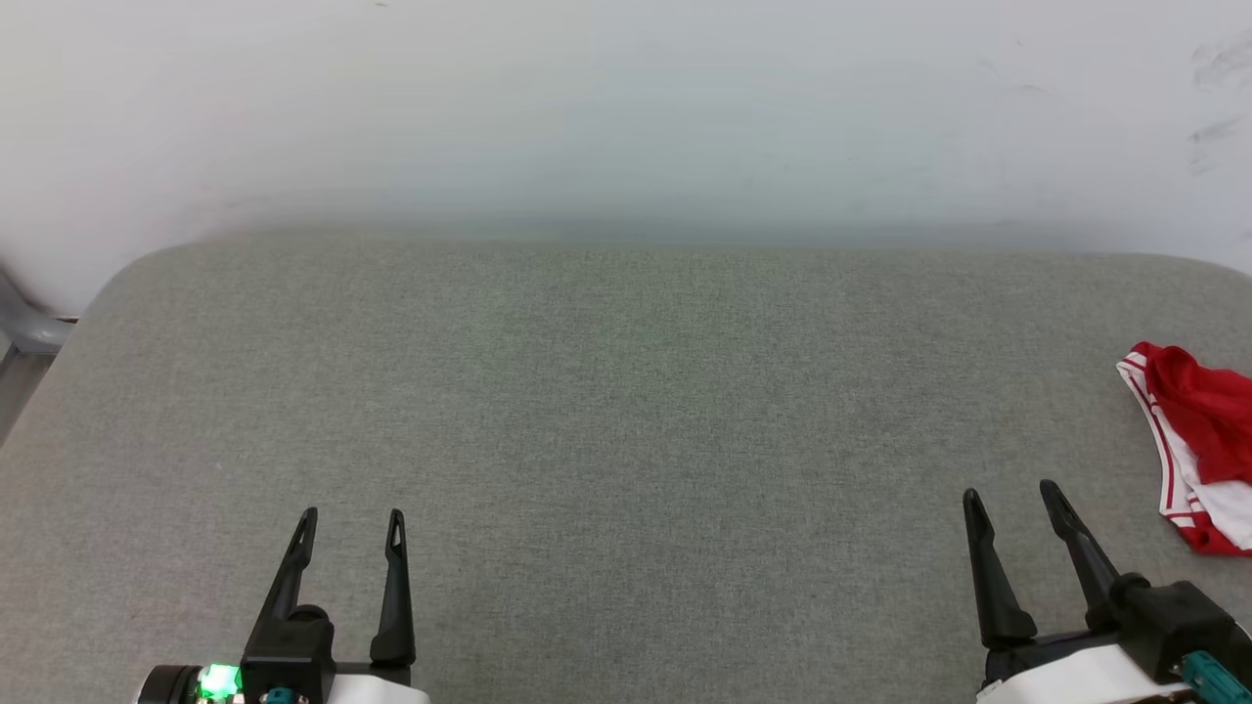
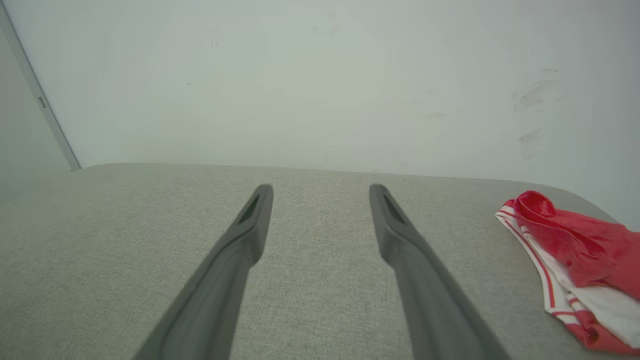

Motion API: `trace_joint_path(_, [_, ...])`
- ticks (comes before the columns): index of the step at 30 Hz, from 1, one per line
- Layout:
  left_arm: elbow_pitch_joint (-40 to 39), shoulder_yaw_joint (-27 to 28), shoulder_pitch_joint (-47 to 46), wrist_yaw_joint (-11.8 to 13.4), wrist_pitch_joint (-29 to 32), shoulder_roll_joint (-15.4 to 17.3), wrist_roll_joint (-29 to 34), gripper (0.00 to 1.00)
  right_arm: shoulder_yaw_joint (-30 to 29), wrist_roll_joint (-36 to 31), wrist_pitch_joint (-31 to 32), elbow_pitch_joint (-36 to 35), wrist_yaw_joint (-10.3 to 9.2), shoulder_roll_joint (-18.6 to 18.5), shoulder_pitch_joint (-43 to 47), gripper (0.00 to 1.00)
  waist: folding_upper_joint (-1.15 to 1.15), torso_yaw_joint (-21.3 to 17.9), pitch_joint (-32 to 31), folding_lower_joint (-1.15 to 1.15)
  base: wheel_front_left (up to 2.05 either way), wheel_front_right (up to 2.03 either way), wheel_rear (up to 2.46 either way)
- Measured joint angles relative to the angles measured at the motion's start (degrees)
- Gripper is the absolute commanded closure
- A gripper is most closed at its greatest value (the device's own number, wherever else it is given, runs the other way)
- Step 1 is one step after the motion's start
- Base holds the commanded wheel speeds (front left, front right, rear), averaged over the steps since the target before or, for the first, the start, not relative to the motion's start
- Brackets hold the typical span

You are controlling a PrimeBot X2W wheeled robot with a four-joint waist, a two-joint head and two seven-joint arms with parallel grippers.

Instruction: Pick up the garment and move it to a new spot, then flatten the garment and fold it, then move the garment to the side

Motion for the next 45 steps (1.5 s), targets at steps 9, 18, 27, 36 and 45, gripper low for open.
trace_joint_path(9, [0.5,0.6,0.5,-0.6,0.0,-0.4,0.0,0.0,-1.2,-0.4,-0.1,-2.0,0.0,0.8,1.8,0.0,0.0,-0.3,-0.1,0.01,0.0,0.0,0.0])
trace_joint_path(18, [0.8,1.0,0.7,-1.3,0.0,-1.0,0.1,0.0,-1.7,-1.2,-0.1,-2.6,0.0,1.1,2.4,0.0,0.0,-0.5,0.0,0.01,0.0,0.0,0.0])
trace_joint_path(27, [1.4,1.4,0.7,-2.0,0.0,-1.4,0.1,0.0,-1.8,-1.5,-0.1,-2.5,0.0,1.2,2.5,0.0,0.0,-0.5,0.2,0.01,0.0,0.0,0.0])
trace_joint_path(36, [5.2,1.0,1.9,-2.5,1.2,-1.8,-3.6,1.0,-1.6,1.9,0.9,1.0,0.01,1.1,3.2,1.0,0.0,-0.6,0.2,0.01,0.0,0.0,0.0])
trace_joint_path(45, [6.3,2.2,0.6,-3.9,3.4,-2.0,-14.5,1.0,-1.5,12.7,2.9,2.1,0.01,1.0,2.6,1.0,0.0,-0.7,0.2,0.01,0.0,0.0,0.0])
